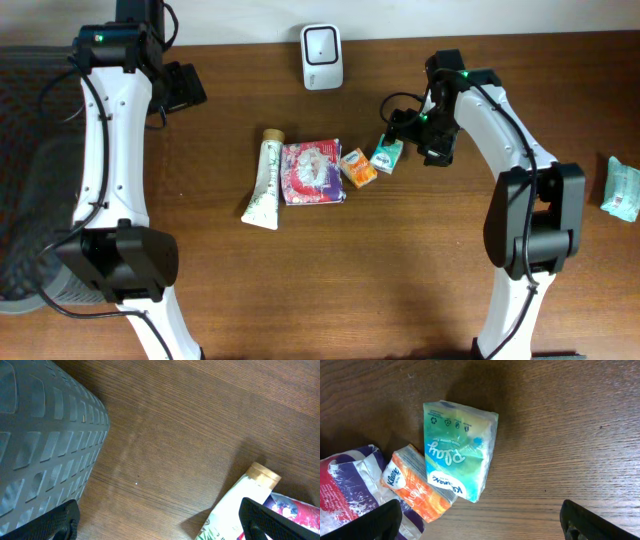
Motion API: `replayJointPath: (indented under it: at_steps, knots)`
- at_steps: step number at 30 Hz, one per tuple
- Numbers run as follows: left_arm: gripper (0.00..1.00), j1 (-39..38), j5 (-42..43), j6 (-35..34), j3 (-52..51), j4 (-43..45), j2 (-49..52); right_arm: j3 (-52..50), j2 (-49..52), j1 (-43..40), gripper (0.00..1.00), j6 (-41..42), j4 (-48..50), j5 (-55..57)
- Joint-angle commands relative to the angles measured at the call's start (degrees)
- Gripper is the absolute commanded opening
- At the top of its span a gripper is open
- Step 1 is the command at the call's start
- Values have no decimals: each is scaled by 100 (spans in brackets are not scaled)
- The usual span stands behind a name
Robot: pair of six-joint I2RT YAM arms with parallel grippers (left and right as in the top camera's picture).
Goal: Scan the item barcode
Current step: 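Reach the right gripper to the small green tissue pack and grasp it, then lift the green tissue pack with the right gripper to the scanner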
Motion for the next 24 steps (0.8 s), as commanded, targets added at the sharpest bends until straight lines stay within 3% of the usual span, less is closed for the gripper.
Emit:
replayJointPath:
  at_steps: [1,5,6,9,11,14,16,23,24]
  knots:
    - [99,-7,15,-59,26,9,-144,-31,-192,-24,95,-76,11,9]
    - [99,-7,17,-59,26,9,-144,-258,-179,-258,99,-155,389,-415]
    - [99,-7,17,-59,26,9,-144,-595,-179,-365,95,-400,892,-1010]
    - [99,-7,17,-59,26,9,-144,-1386,-179,-660,70,-398,1829,-1733]
    - [99,-7,17,-59,26,9,-144,-1574,-179,-807,61,-398,1998,-2020]
    - [99,-7,17,-59,26,9,-144,-1604,-153,-817,61,-426,2017,-2096]
    - [99,-4,17,-59,26,9,-144,-1617,-44,-761,54,-444,2090,-2100]
    - [99,-7,17,-59,26,11,-144,-1628,339,-535,53,-400,2496,-2286]
    - [99,-7,17,-59,26,9,-144,-1628,396,-518,49,-332,2518,-2280]
